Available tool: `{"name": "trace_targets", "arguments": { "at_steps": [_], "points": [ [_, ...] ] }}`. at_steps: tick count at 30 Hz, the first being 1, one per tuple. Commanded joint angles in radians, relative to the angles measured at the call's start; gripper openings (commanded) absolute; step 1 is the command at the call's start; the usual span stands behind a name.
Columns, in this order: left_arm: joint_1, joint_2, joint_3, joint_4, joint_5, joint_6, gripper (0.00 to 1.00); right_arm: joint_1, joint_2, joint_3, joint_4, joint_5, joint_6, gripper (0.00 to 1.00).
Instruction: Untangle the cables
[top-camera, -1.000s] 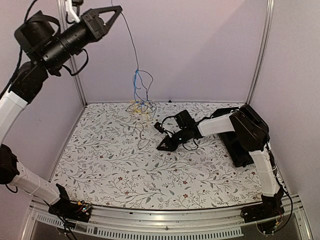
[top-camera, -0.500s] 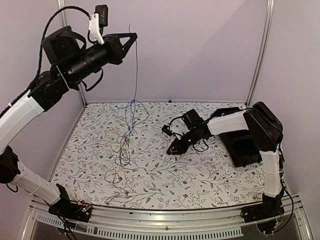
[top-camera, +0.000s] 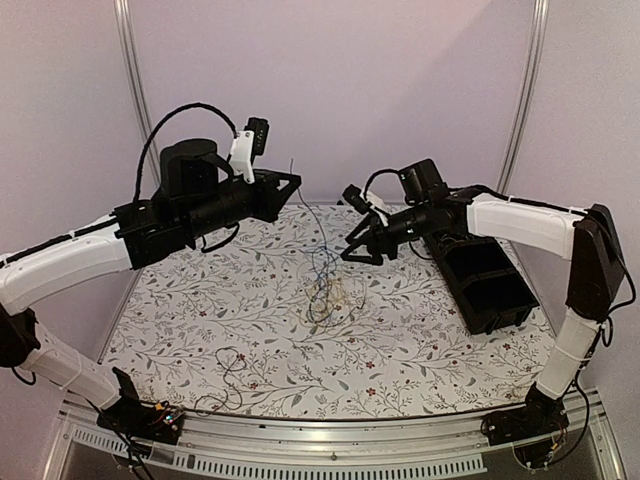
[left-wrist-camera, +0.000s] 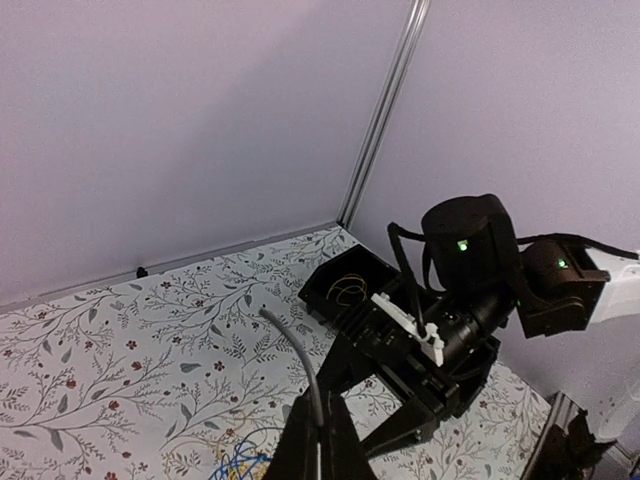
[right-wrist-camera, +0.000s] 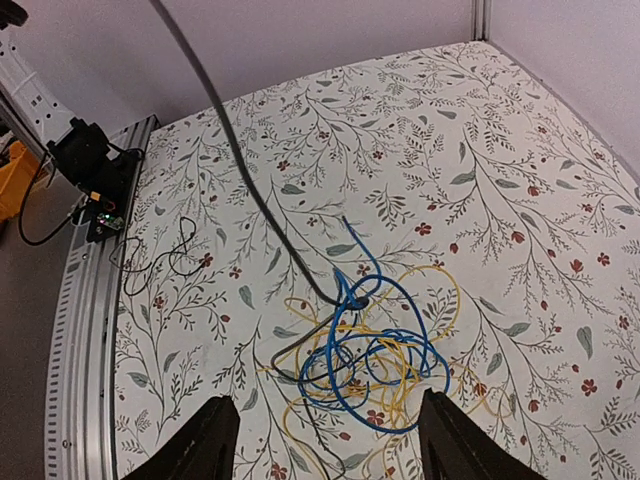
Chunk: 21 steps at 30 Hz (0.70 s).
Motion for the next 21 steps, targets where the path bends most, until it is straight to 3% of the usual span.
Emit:
{"name": "trace_targets", "arguments": {
  "at_steps": [1,11,14,18,21],
  "points": [
    [-0.007,-0.004,0.007,0.078,0.024,-0.031,0.0,0.015,0.038,0.088,-0.03,-0.073,0.018,0.69],
    [-0.007,-0.003,0.018,0.083,0.044,-0.051,0.0,0.082,0.218,0.212,0.088,-0.115,0.092,0.69],
    [-0.008,-0.008,0.033,0.077,0.046,-0.062,0.0,0.089,0.259,0.196,0.17,-0.15,0.139,0.54],
    [-0.007,-0.011,0.083,0.061,0.072,-0.073,0.0,0.089,0.309,0.178,0.254,-0.175,0.228,0.1],
    [-0.015,-0.009,0.182,0.022,0.105,-0.039,0.0,0.089,0.372,0.183,0.257,-0.143,0.243,0.08]
  ]
}}
